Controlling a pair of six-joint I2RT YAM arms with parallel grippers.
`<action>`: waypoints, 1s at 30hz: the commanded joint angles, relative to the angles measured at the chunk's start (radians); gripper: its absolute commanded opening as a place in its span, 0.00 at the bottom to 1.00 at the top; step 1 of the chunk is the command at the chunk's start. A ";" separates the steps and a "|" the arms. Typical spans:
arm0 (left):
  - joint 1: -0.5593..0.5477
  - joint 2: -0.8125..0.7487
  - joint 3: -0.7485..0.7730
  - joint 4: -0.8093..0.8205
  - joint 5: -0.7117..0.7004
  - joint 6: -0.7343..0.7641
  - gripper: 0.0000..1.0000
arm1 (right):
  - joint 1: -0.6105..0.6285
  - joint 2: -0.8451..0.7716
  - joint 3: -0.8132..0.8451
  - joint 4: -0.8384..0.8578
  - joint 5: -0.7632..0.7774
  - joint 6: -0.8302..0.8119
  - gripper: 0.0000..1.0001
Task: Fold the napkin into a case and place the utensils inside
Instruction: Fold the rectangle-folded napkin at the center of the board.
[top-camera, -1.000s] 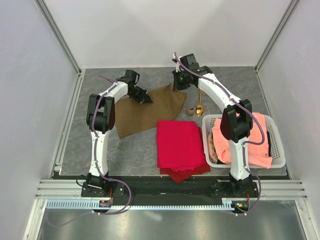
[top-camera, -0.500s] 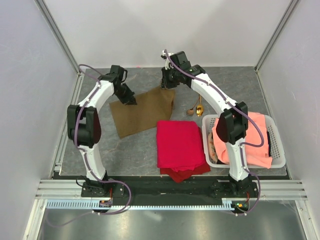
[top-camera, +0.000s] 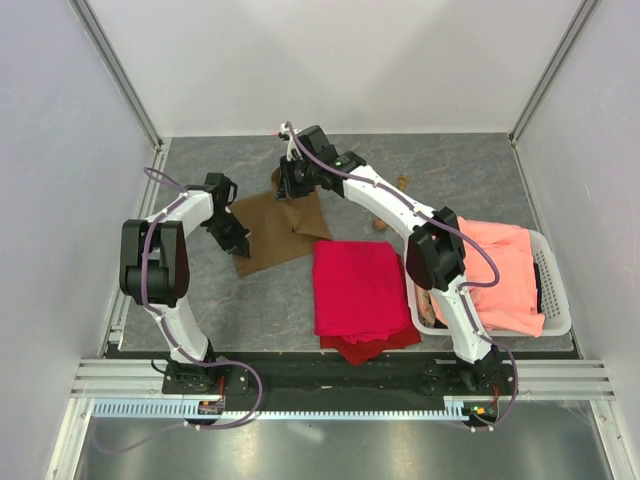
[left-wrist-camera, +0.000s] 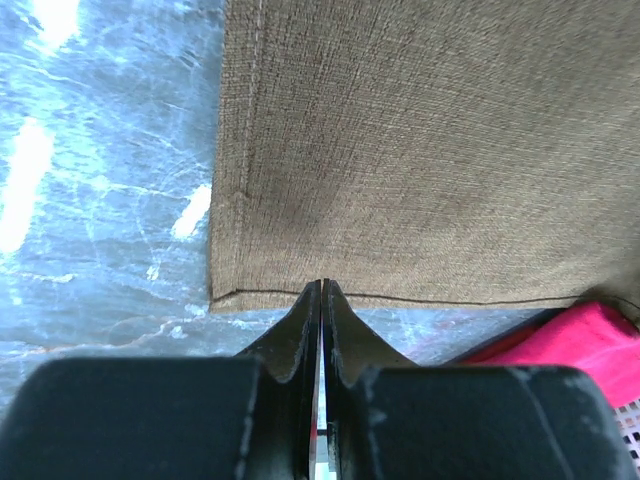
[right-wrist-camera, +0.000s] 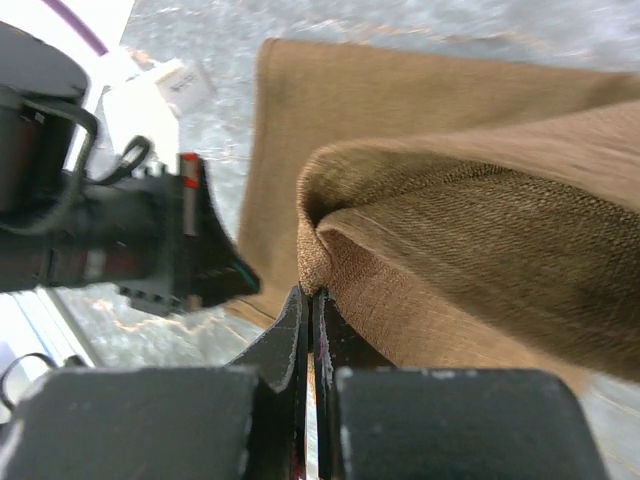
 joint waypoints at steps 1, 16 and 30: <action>0.000 -0.031 -0.069 0.077 0.050 -0.024 0.07 | 0.029 0.049 0.035 0.127 -0.044 0.100 0.00; 0.114 -0.290 -0.207 0.132 0.154 -0.145 0.08 | 0.055 0.164 -0.011 0.299 -0.162 0.292 0.00; 0.183 -0.077 -0.185 0.210 0.206 -0.133 0.06 | 0.120 0.194 -0.034 0.336 -0.205 0.363 0.00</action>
